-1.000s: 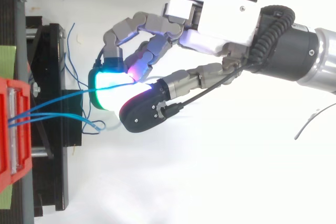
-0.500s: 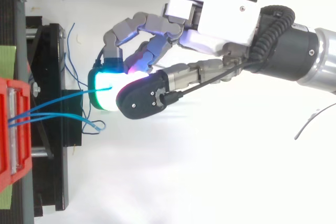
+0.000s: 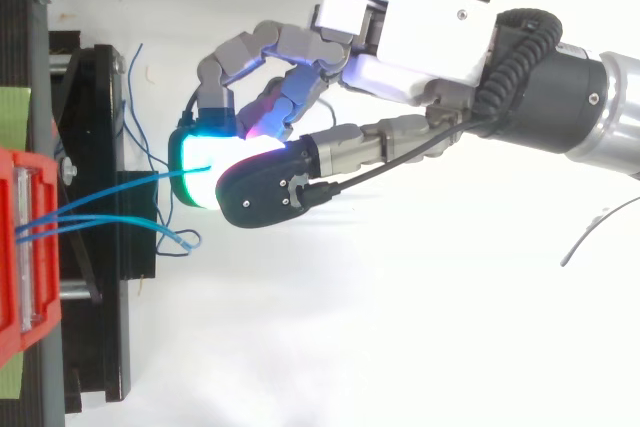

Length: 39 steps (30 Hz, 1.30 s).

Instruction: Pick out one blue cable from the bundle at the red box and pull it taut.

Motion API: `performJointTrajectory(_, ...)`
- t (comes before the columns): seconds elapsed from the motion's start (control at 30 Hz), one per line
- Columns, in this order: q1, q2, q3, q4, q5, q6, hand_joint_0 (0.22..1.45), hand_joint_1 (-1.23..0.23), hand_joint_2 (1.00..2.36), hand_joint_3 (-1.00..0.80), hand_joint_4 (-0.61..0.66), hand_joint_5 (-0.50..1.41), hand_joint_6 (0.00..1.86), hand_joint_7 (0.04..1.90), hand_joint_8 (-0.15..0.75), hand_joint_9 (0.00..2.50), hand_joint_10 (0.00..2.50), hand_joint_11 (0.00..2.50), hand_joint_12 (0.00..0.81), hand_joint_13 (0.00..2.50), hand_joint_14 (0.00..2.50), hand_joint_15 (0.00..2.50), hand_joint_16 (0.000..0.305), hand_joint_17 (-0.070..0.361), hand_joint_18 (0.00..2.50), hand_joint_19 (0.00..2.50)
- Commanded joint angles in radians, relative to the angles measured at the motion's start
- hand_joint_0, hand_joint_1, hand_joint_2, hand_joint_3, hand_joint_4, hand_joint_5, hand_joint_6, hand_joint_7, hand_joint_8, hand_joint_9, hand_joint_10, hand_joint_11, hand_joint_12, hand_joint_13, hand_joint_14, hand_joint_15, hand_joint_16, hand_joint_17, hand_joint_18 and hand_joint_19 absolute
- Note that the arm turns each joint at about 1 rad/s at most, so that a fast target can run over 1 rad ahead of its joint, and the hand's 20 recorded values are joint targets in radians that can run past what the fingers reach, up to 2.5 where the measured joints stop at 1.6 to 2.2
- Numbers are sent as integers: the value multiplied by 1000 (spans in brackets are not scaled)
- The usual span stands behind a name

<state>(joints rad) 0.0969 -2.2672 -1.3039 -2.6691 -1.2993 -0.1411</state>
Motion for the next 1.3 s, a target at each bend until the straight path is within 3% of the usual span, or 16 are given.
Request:
performJointTrajectory(0.0,0,0,0,0,0,0,609,-716,1022,-136,46,-182,876,1092,280,1111,31,895,366,825,23,497,63,143,619,694)
performJointTrajectory(1.27,0,0,0,-9,-2,18,654,-736,1022,-144,-21,-189,892,1076,286,1173,32,1003,358,867,24,537,62,139,628,676)
